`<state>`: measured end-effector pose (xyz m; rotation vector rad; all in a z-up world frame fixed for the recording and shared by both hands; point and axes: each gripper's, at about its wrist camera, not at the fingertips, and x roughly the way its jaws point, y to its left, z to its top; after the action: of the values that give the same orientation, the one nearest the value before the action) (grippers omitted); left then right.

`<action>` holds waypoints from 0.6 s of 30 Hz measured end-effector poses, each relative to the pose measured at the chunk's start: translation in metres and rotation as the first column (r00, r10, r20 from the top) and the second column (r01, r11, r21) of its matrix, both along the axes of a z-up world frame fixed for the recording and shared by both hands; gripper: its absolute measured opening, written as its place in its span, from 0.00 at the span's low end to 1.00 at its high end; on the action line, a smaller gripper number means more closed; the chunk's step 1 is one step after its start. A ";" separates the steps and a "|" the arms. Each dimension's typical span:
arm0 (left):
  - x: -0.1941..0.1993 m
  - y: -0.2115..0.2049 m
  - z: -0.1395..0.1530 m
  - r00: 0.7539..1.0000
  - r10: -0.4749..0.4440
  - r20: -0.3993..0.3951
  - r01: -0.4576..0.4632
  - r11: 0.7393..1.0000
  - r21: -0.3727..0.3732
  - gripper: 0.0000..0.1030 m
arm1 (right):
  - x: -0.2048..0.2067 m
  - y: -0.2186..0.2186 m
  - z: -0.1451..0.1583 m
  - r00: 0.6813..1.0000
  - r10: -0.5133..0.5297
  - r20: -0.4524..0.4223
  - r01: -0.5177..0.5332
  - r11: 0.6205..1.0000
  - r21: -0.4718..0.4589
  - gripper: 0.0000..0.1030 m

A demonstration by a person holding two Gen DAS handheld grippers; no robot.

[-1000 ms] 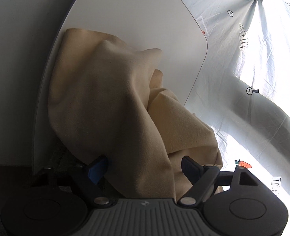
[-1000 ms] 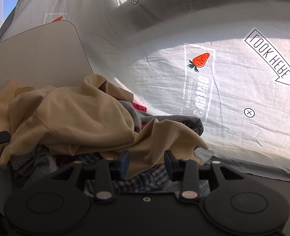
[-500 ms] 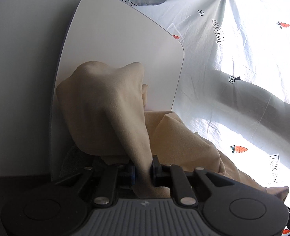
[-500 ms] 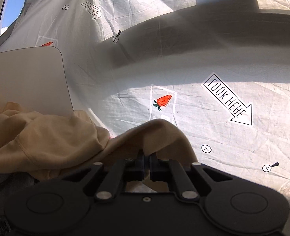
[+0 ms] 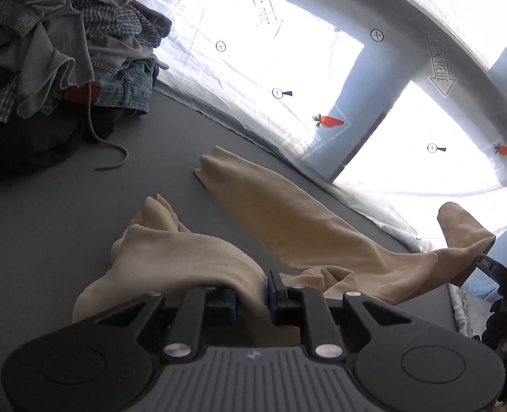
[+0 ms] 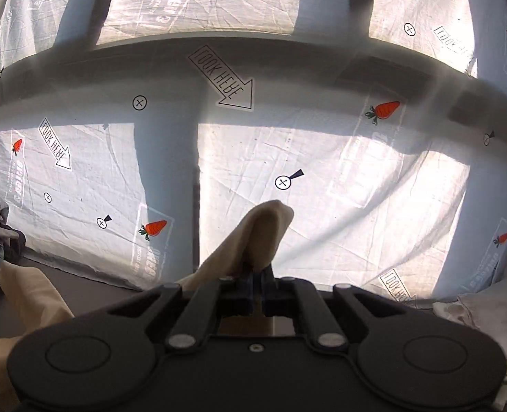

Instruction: Fold clothes

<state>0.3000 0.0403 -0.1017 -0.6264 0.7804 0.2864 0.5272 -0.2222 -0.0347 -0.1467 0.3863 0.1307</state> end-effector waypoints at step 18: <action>0.010 -0.032 0.003 0.996 0.039 -0.076 -0.043 0.998 -0.051 0.26 | -0.022 -0.109 -0.090 0.937 0.019 -0.349 0.029 0.991 0.132 0.29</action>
<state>0.3101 0.0085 -0.0983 -0.6847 0.8494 0.3296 0.5057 -0.3310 -0.1251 0.0132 0.7322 0.1782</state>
